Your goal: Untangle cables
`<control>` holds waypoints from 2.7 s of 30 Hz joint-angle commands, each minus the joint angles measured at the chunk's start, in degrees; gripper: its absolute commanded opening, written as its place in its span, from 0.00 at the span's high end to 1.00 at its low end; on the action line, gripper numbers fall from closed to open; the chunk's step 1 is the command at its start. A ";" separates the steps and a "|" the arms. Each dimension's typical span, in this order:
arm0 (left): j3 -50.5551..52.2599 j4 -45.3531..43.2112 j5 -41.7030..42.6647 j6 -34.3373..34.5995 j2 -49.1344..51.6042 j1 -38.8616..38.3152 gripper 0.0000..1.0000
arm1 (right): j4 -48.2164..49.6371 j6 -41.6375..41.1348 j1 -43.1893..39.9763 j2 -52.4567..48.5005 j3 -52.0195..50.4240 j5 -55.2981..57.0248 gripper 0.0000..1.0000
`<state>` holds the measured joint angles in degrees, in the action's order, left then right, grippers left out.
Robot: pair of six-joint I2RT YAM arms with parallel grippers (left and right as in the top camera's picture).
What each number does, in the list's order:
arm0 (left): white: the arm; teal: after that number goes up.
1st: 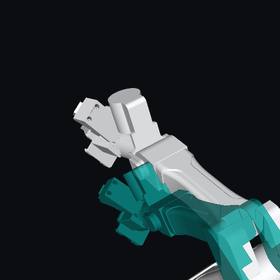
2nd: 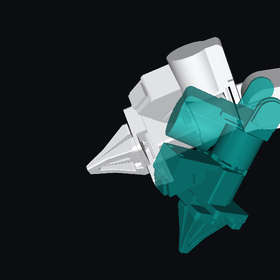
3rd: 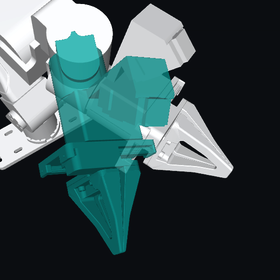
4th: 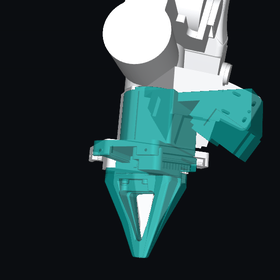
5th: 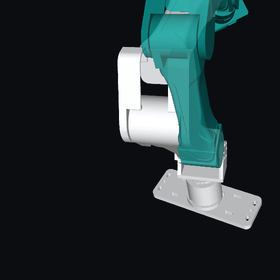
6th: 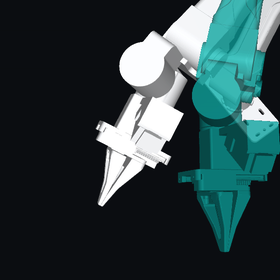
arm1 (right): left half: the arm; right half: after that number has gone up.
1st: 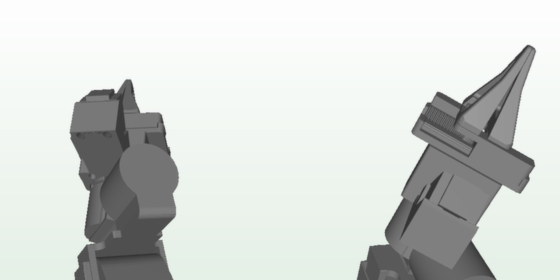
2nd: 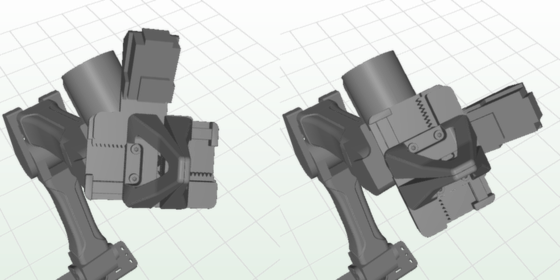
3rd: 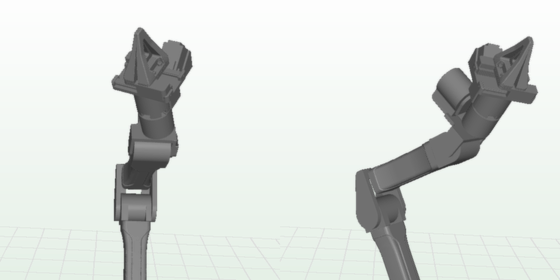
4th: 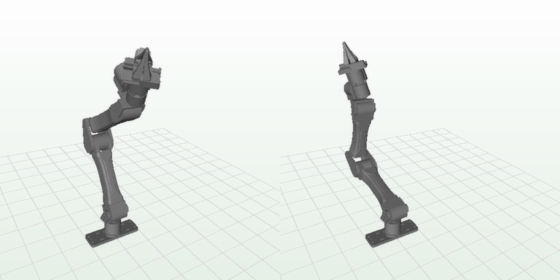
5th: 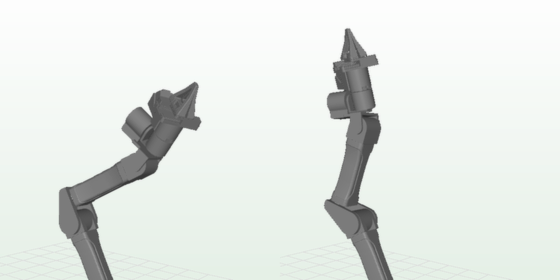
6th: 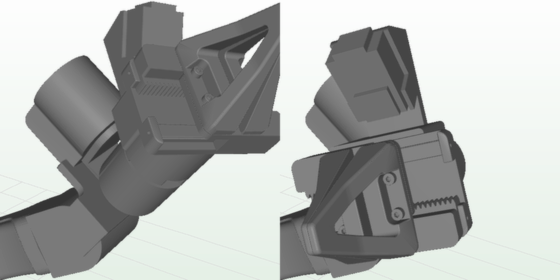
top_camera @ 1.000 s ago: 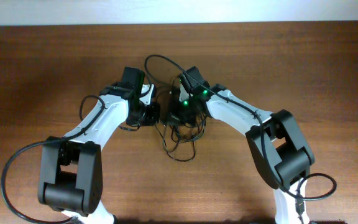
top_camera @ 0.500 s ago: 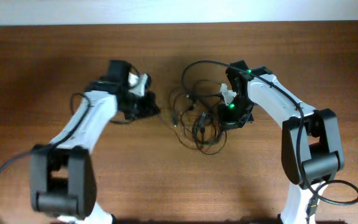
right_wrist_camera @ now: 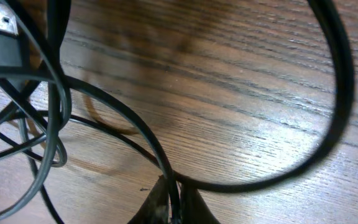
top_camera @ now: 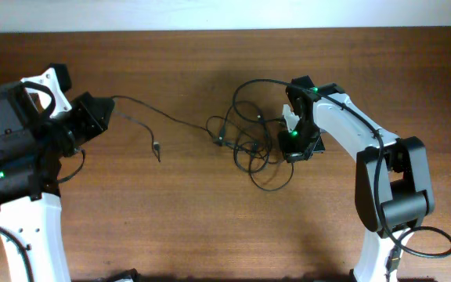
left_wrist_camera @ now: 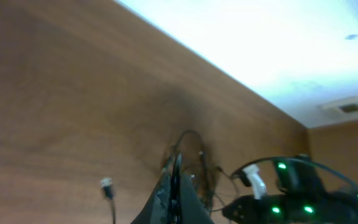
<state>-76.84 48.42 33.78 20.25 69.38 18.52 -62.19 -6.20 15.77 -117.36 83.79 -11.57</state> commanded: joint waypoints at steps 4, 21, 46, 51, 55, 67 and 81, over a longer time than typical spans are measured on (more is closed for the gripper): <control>-1.09 5.79 -6.67 0.31 6.71 0.33 1.00 | -0.02 -0.50 -0.42 1.60 -0.26 1.03 0.89; -11.87 16.87 -16.37 -4.66 23.12 -7.08 0.01 | -6.03 8.13 -0.44 1.84 14.75 -24.00 0.48; -11.39 0.70 -10.40 -16.46 51.63 -36.63 0.46 | -11.17 5.33 -0.50 8.41 2.80 -17.64 0.50; -11.39 -1.53 -10.67 -16.46 53.92 -38.16 0.46 | -14.58 5.29 -1.60 9.33 2.69 -12.57 0.51; -11.39 -2.99 -11.28 -16.41 56.87 -39.28 0.53 | -10.10 -1.38 -1.03 9.31 -2.75 -11.98 0.47; -11.37 0.04 -22.21 -15.06 58.34 -39.19 1.00 | 4.15 -1.11 6.34 13.66 -1.05 -21.90 0.96; -11.32 0.61 -25.29 -12.15 58.34 -38.51 0.94 | 15.91 -1.16 6.34 42.80 13.44 -21.86 0.96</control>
<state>-89.80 48.77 14.48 7.55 124.99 -20.71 -49.54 -8.29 22.06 -78.65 95.29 -32.47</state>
